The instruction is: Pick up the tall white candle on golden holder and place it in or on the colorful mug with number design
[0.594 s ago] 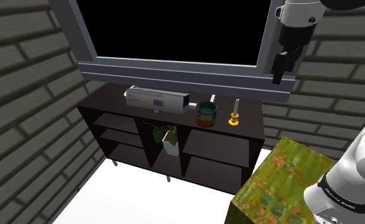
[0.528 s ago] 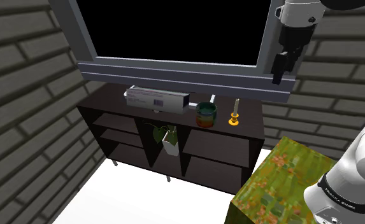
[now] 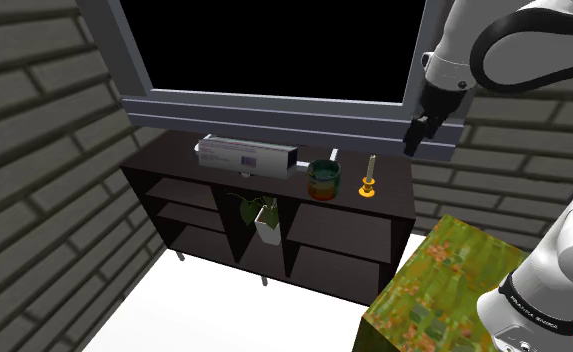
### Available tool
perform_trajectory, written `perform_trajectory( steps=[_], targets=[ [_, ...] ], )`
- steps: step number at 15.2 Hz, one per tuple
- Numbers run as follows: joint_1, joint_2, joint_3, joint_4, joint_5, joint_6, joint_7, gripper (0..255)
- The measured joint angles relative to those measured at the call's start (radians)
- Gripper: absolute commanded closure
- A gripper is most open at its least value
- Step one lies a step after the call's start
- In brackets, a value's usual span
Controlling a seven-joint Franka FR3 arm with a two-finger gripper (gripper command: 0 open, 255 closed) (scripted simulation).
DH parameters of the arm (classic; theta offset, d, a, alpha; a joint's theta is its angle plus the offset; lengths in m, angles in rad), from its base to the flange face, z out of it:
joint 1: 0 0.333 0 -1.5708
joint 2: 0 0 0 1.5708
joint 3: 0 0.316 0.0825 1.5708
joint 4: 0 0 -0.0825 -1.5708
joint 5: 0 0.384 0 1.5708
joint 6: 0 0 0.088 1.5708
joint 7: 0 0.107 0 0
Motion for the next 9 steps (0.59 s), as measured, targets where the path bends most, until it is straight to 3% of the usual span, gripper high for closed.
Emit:
perform_trajectory(
  steps=[5, 9],
  targets=[
    [-0.014, 0.071, -0.030, -0.144, -0.006, 0.321, 0.014, 0],
    [-0.029, 0.221, -0.065, -0.205, -0.014, 0.619, 0.010, 0]
  ],
)
